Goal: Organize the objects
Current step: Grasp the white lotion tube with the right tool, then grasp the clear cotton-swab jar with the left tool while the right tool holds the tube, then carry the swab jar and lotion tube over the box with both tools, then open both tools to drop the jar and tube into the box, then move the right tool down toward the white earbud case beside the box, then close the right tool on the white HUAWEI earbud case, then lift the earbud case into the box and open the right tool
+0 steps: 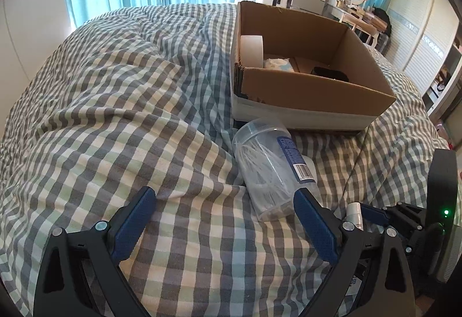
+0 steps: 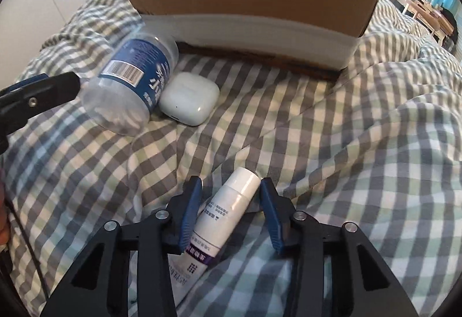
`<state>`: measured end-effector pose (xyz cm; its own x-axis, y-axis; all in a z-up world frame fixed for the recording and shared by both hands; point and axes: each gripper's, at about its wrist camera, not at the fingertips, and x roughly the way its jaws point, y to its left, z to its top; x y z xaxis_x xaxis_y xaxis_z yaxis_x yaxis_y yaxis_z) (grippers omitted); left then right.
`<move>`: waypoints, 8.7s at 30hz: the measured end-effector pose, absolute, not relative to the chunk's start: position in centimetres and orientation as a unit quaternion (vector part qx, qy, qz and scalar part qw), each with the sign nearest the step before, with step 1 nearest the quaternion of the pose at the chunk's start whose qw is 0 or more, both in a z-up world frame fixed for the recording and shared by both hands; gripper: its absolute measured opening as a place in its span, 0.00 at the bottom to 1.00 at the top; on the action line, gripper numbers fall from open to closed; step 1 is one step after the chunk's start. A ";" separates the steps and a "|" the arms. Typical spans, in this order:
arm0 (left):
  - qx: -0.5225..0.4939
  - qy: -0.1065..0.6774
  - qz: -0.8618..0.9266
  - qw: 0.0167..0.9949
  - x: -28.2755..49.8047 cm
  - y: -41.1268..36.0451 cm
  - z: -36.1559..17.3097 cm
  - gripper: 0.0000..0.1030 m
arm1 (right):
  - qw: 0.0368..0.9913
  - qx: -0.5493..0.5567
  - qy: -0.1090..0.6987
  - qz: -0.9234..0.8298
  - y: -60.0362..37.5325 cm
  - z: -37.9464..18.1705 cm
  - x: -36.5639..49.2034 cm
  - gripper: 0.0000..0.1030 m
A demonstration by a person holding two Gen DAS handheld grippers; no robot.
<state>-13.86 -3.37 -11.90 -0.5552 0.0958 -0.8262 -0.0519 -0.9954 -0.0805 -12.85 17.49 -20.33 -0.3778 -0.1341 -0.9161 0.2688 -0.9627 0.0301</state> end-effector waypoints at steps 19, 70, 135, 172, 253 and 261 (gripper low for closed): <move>-0.487 0.002 0.872 0.054 -16.9 0.7 -12.2 0.96 | 0.138 0.439 0.046 -0.887 20.5 -12.2 -14.8 0.24; -0.332 0.006 0.939 0.095 -10.8 1.3 2.1 0.61 | 0.162 0.292 0.042 -0.942 20.8 0.0 -8.3 0.20; -0.329 0.017 0.940 0.085 -22.1 2.2 3.9 0.96 | 0.120 0.256 0.001 -0.959 24.3 4.8 -19.7 0.67; -0.396 0.051 0.917 -0.009 -14.4 -3.6 -9.7 1.00 | 0.138 0.384 0.031 -0.912 16.9 -11.8 -15.4 0.73; -0.351 0.042 0.935 0.034 -31.3 1.4 -4.2 1.00 | 0.118 0.370 0.085 -0.918 19.9 -5.5 -31.7 0.55; -0.369 0.062 0.927 0.040 -32.7 2.0 -7.0 1.00 | 0.123 0.390 0.091 -0.908 19.8 -8.4 -33.3 0.55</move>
<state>-32.66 2.03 -7.04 -0.7247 0.0277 -0.6885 -0.1196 -0.9891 0.0861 -33.35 19.78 -8.45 -0.6662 -0.1522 -0.7300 0.2942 -0.9532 -0.0697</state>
